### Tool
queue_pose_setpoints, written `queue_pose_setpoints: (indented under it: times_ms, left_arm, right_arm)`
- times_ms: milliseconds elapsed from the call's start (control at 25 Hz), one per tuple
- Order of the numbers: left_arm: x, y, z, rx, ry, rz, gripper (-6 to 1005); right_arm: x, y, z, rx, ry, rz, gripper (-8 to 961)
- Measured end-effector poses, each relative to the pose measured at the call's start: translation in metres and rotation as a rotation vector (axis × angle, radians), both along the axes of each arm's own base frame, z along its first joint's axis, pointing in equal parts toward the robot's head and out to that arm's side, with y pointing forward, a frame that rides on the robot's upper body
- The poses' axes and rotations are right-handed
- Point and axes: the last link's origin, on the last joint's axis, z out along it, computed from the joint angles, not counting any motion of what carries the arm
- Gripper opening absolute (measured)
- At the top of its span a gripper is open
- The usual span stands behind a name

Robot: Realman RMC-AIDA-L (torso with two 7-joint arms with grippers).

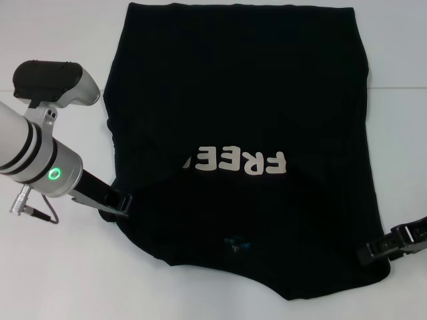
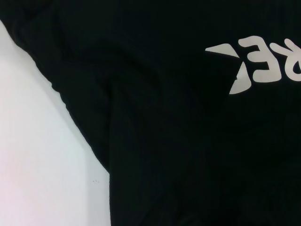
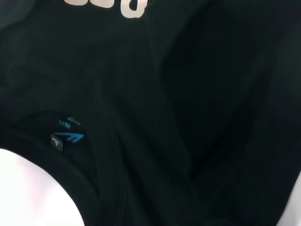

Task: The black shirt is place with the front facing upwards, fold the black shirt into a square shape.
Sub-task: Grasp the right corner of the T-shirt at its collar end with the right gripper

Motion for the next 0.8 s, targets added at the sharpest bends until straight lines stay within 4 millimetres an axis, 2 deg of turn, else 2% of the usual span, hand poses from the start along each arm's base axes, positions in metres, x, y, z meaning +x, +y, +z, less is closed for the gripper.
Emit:
queue_pose_setpoints:
  times_ms: [160,800]
  left_arm:
    - [0.0000,0.0001,0.0000,0.001,0.000,0.000,52]
    - [0.0004,0.0003,-0.0006,-0.005,0.005,-0.014,51]
  right_arm:
    - [-0.0003,0.0004,0.0001,-0.001,-0.002,0.002,836]
    - [-0.0051,0.0020,-0.0043,-0.043,-0.042,0.049,526]
